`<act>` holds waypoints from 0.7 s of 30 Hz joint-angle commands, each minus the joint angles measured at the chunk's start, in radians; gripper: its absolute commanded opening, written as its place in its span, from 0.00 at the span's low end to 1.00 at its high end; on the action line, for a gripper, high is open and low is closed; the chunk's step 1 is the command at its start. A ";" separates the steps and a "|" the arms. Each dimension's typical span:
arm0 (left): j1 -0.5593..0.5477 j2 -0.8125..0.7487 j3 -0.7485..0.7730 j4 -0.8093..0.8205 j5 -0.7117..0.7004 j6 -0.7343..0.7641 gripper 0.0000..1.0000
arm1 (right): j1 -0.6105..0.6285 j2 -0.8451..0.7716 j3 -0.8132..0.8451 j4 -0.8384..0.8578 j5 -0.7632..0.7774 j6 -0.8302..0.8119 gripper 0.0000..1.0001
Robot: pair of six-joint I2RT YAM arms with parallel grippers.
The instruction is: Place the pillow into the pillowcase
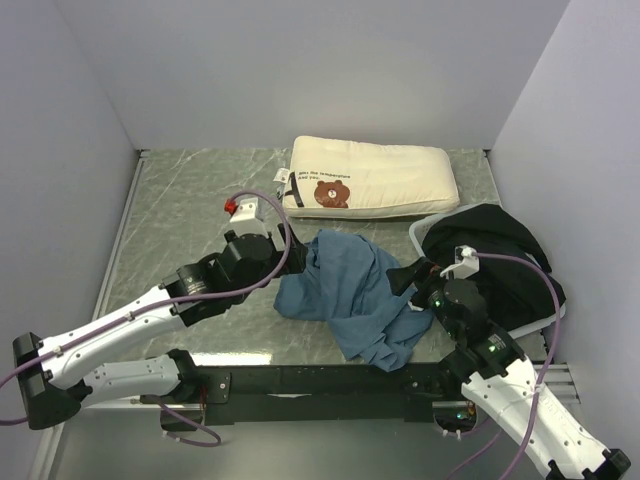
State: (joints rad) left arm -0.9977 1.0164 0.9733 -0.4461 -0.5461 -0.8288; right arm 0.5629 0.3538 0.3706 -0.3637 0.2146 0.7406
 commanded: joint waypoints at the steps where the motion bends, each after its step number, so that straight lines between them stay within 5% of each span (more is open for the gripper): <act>1: 0.002 -0.025 -0.022 -0.026 -0.002 -0.030 0.99 | 0.005 -0.018 0.047 -0.009 0.051 0.019 1.00; 21: 0.007 0.008 -0.113 0.003 0.035 -0.057 0.99 | 0.005 0.135 0.047 0.086 -0.030 0.019 1.00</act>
State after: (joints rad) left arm -0.9977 0.9817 0.8902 -0.4820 -0.5205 -0.8745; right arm 0.5632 0.4381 0.3798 -0.3523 0.2157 0.7551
